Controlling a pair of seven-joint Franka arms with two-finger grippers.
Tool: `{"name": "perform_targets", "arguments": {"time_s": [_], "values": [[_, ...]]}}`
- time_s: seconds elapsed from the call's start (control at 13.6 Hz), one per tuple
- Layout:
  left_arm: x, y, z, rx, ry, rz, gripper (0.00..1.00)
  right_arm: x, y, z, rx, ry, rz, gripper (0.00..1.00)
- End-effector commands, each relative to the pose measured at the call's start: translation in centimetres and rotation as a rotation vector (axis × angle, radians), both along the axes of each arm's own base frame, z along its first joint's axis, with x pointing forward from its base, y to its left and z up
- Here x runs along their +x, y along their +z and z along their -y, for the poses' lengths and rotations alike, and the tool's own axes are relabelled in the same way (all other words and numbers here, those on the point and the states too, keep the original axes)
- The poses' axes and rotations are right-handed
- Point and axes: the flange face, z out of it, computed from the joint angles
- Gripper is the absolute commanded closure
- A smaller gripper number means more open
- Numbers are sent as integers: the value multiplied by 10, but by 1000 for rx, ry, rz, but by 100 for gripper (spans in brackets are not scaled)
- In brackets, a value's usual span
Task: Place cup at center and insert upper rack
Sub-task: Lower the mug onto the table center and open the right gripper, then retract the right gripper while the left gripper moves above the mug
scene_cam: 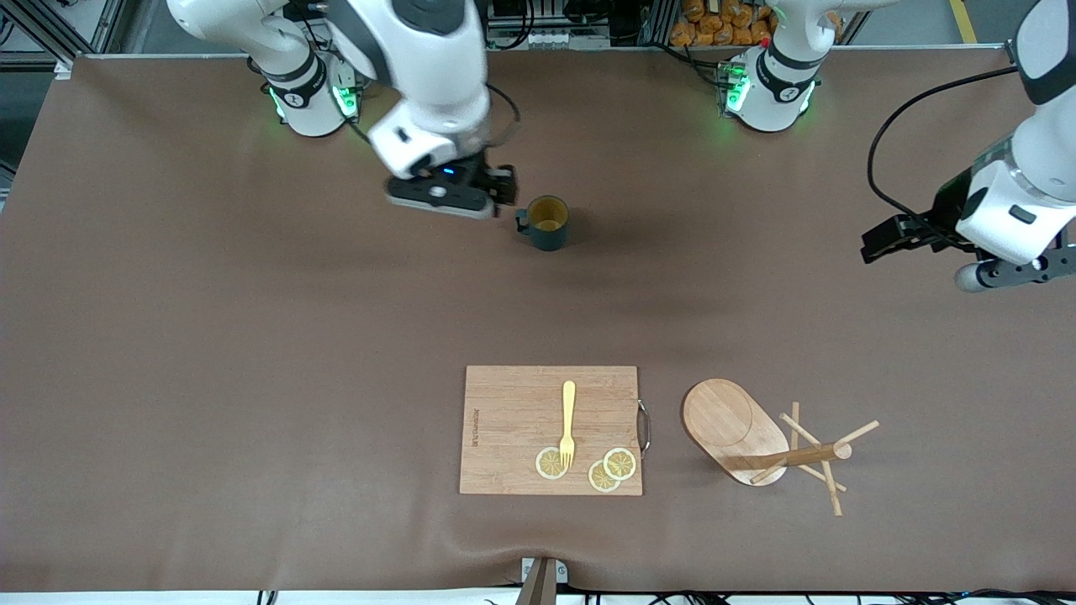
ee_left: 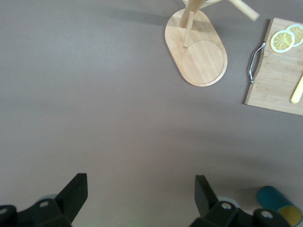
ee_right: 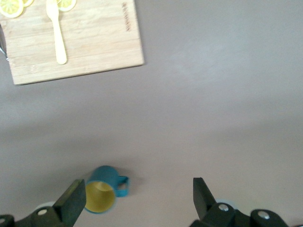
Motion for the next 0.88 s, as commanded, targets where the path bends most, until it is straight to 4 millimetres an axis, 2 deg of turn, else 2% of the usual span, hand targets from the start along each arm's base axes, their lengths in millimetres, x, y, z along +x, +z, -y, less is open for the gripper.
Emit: {"name": "perform_targets", "arguments": {"time_s": [0.0, 0.15, 0.44, 0.59, 0.81], "values": [[-5, 5, 39, -5, 68, 6, 0, 22, 52, 68, 1, 74, 8, 0], [-11, 4, 70, 0, 172, -1, 0, 32, 75, 123, -12, 127, -13, 0], [-16, 11, 134, -9, 330, 7, 0, 65, 86, 246, -17, 234, -70, 0], [-18, 6, 166, -7, 384, 1, 0, 77, 87, 296, -12, 261, -75, 0], [-21, -6, 212, 3, 448, -11, 0, 87, 84, 349, -4, 258, -79, 0]]}}
